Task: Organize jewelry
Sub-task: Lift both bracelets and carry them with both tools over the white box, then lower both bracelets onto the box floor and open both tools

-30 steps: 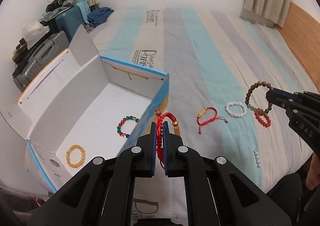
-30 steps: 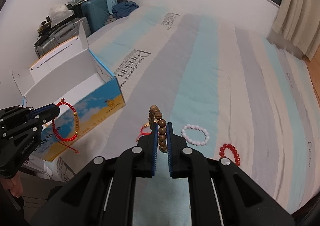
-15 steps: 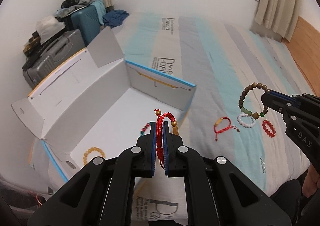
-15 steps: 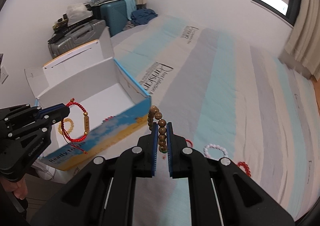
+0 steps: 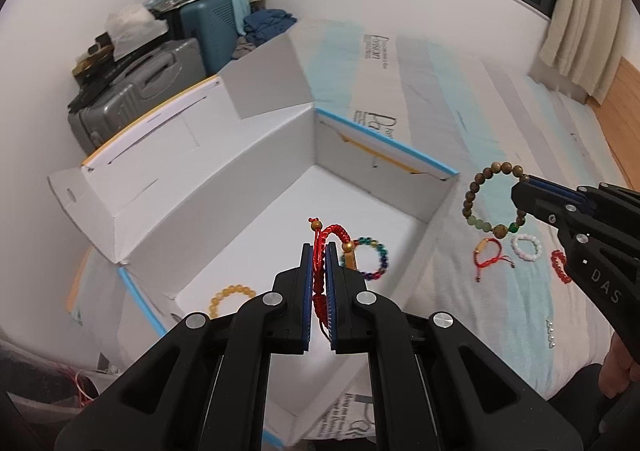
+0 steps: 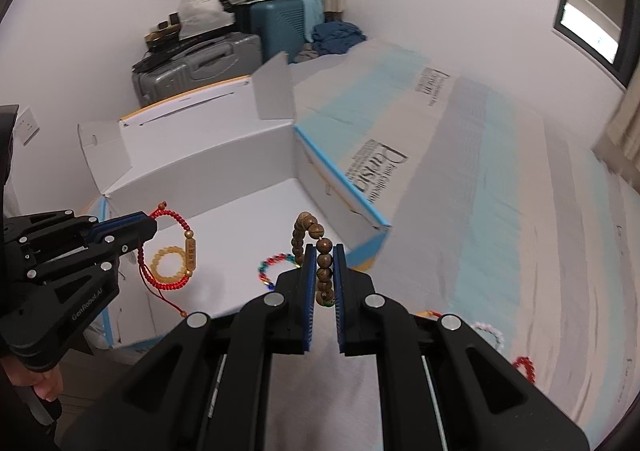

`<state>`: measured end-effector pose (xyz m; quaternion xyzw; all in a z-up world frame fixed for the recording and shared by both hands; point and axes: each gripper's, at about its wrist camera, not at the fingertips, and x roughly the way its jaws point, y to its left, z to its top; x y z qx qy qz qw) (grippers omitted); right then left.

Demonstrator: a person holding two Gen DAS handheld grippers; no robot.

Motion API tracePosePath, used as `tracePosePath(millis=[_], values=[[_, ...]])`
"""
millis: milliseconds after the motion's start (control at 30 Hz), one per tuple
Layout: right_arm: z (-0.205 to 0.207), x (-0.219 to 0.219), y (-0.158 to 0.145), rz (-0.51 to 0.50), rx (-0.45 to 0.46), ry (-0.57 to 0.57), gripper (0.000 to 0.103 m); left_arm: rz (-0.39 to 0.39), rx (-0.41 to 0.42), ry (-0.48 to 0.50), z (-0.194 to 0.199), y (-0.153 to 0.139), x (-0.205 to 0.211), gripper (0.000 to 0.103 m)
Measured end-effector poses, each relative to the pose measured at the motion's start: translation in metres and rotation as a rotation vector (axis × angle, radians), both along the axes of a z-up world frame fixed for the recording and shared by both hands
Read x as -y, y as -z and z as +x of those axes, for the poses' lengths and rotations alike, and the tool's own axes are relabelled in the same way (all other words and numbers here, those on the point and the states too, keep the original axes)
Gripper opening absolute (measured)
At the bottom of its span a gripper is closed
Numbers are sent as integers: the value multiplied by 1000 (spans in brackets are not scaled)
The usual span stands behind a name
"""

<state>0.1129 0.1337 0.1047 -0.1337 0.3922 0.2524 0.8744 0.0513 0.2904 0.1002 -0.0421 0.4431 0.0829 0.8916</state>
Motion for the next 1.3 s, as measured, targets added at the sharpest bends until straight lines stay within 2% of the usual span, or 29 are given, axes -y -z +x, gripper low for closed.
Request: tracePosePath(millis=[233, 567, 867, 1067, 1300], values=[[2, -41, 19, -33, -30, -76, 8, -7, -30, -43, -3, 14, -31, 5], [9, -83, 60, -124, -125, -172, 7, -46, -167, -87, 4, 62, -63, 5], [21, -107, 98, -213, -238, -218, 8, -63, -291, -98, 14, 108, -75, 6], [29, -121, 123, -265, -322, -239, 8, -48, -363, -93, 24, 117, -75, 6], [33, -129, 144, -325, -354, -266, 8, -20, -431, -64, 36, 131, -74, 6]])
